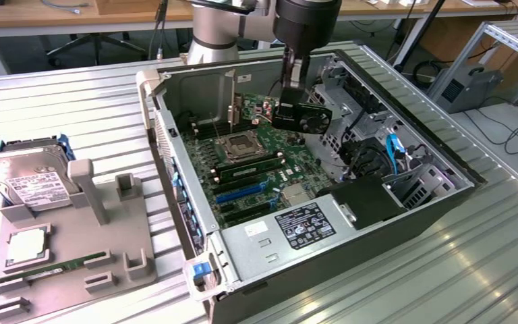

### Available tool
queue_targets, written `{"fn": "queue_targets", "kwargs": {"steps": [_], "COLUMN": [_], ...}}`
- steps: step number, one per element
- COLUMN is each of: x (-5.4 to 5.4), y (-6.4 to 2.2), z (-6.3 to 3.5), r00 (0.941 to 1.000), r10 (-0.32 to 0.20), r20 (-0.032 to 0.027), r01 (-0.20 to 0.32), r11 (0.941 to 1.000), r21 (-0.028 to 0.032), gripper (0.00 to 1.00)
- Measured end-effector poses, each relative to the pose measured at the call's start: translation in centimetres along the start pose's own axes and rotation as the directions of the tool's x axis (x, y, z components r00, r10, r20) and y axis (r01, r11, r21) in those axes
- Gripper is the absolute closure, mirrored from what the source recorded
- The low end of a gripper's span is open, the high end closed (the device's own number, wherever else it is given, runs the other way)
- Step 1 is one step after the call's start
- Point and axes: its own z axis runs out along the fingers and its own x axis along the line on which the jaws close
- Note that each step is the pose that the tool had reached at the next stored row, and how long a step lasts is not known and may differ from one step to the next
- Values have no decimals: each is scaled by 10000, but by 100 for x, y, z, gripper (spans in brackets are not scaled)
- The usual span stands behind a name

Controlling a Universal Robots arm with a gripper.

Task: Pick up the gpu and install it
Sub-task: 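Insert the gpu into the slot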

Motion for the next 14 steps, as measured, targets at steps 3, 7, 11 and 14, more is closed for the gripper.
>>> {"fn": "queue_targets", "kwargs": {"steps": [3,7,11,14], "x": [0,0,0,0], "y": [0,0,0,0], "z": [0,0,0,0], "r00": [10000,9998,9993,9981], "r10": [-61,-174,-382,-617], "r20": [3,7,19,32], "r01": [61,174,382,617], "r11": [10000,9998,9993,9981], "r21": [-2,-5,-11,-18], "gripper": [74,74,74,74]}}
